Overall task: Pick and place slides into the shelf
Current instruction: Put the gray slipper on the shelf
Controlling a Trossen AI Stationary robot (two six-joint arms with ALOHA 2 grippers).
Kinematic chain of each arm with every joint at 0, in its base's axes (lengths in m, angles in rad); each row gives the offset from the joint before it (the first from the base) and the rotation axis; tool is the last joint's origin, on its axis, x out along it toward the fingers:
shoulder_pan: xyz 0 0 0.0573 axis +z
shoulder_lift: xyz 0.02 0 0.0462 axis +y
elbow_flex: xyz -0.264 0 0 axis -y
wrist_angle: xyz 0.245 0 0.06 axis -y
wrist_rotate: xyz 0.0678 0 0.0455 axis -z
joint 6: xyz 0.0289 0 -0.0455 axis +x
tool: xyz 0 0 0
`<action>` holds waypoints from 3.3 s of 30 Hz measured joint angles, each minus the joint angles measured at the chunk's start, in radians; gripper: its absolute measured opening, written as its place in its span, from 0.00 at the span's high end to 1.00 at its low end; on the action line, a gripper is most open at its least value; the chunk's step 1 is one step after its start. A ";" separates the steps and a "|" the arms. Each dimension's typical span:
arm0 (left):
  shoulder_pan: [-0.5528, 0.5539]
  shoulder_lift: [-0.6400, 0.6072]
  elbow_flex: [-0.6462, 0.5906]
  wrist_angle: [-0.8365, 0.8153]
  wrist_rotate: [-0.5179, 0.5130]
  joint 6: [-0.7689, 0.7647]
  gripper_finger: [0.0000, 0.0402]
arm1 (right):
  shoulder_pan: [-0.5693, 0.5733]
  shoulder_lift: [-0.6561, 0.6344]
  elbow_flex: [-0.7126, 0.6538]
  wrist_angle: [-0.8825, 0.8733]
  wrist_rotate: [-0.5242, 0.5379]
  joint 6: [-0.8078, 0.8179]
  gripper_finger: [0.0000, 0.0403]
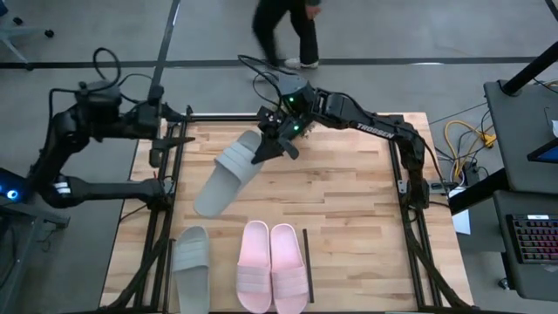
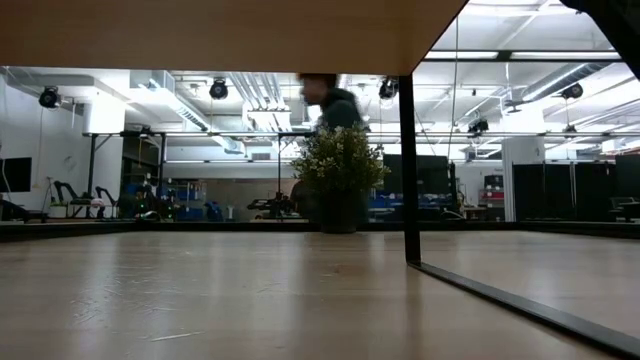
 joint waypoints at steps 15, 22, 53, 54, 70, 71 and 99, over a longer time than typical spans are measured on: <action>-0.001 0.041 0.017 0.002 -0.051 0.174 0.52 | -0.097 0.002 0.000 0.003 0.050 -0.013 0.98; -0.001 0.087 0.017 0.004 -0.053 0.203 0.52 | -0.118 0.002 0.000 0.037 0.049 -0.013 0.98; -0.006 0.361 0.417 -0.245 0.383 -0.197 0.52 | -0.038 0.010 0.000 -0.010 -0.049 -0.151 0.98; -0.006 0.372 0.440 -0.268 0.386 -0.193 0.52 | -0.029 0.010 0.000 -0.010 -0.048 -0.159 0.98; -0.006 0.544 0.627 -0.533 0.473 -0.182 0.52 | 0.057 0.010 0.000 -0.029 -0.001 -0.238 0.98; -0.007 0.549 0.632 -0.533 0.473 -0.182 0.52 | 0.059 0.010 0.000 -0.028 -0.001 -0.240 0.98; -0.045 0.649 0.629 -0.594 0.592 -0.193 0.52 | 0.091 0.010 0.000 -0.035 -0.009 -0.342 0.98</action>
